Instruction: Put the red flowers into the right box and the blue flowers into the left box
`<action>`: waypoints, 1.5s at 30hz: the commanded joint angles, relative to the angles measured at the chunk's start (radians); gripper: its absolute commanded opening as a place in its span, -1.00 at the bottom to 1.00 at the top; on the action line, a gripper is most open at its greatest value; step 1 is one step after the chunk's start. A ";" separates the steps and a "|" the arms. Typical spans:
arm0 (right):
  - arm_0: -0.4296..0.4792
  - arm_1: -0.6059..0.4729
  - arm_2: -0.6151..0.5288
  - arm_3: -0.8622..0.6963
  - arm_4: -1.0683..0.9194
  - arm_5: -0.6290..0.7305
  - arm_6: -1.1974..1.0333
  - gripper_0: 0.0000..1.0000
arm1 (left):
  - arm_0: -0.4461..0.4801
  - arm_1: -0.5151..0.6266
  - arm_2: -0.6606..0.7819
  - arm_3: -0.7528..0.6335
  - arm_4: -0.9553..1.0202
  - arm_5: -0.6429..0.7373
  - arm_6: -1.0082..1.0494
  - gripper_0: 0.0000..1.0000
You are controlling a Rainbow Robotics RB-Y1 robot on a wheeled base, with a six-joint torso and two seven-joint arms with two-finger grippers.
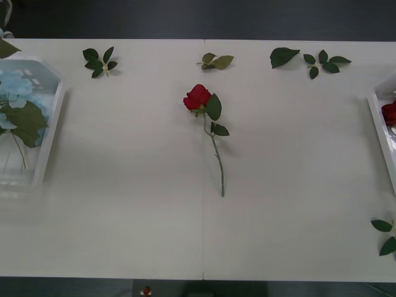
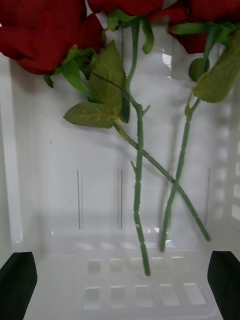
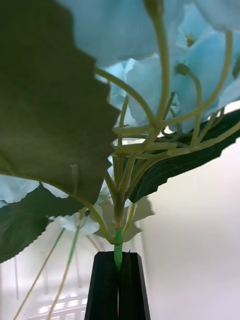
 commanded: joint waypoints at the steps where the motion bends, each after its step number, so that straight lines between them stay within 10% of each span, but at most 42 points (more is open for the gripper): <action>1: -0.065 0.054 -0.013 -0.137 0.094 0.052 -0.205 1.00 | 0.059 0.056 -0.007 0.068 -0.002 -0.107 -0.078 -1.00; 13: -0.229 0.308 0.010 -0.484 0.429 0.333 -0.650 1.00 | 0.090 0.067 -0.006 0.310 -0.001 -0.259 -0.259 -1.00; 26: -0.480 0.551 0.394 -0.567 0.643 0.391 -0.875 1.00 | 0.082 0.067 -0.147 0.339 -0.007 -0.384 -0.256 -0.98; 29: -0.506 0.606 0.421 -0.560 0.653 0.391 -0.918 1.00 | 0.080 0.067 -0.147 0.339 -0.007 -0.384 -0.257 -0.77; 36: -0.540 0.724 0.424 -0.536 0.697 0.392 -0.992 1.00 | 0.082 0.067 -0.142 0.339 0.027 -0.350 -0.263 0.65; 45: -0.632 0.824 0.490 -0.349 0.754 0.360 -1.003 1.00 | 0.077 0.067 -0.053 0.233 0.146 -0.081 -0.286 1.00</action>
